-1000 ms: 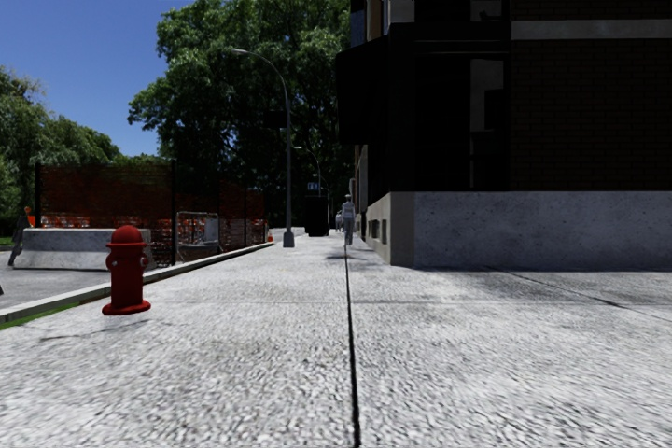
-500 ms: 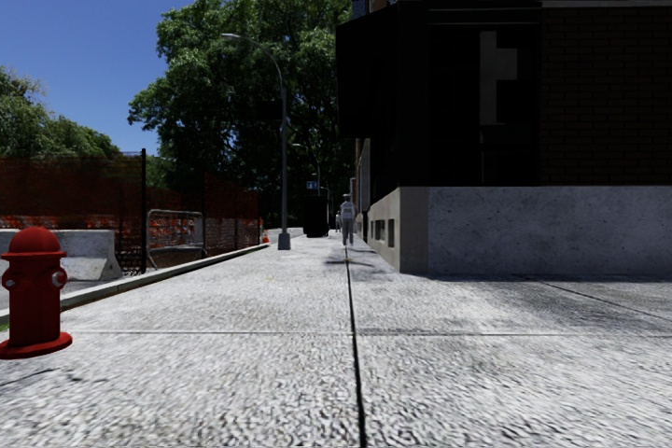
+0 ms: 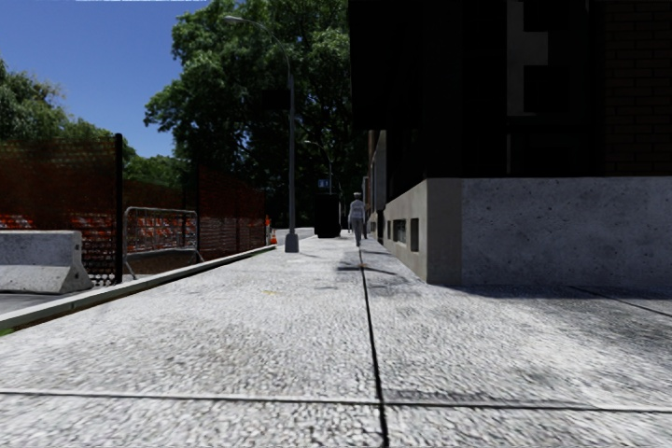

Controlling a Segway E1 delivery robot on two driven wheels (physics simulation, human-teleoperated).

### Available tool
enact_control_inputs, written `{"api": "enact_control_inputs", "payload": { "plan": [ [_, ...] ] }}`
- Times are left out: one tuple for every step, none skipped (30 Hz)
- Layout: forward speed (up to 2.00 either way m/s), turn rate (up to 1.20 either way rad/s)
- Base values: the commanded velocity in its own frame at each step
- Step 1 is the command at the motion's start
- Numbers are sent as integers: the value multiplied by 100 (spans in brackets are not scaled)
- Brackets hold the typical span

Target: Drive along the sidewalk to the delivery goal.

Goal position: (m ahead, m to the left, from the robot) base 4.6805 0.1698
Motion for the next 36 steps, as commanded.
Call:
{"api": "enact_control_inputs", "payload": {
  "plan": [
    [200,30],
    [200,30],
    [200,30],
    [200,0],
    [200,0],
    [200,0],
    [200,0],
    [200,0],
    [200,0],
    [200,0],
    [200,0],
    [200,0],
    [200,0],
    [200,0],
    [200,0],
    [200,0],
    [200,0],
    [200,0],
    [200,0],
    [200,0],
    [200,0],
    [200,0],
    [200,0],
    [200,0],
    [200,0],
    [200,0],
    [200,0],
    [200,0],
    [200,0],
    [200,0],
    [200,0],
    [200,0],
    [200,0],
    [200,0],
    [200,0],
    [200,0]
  ]
}}
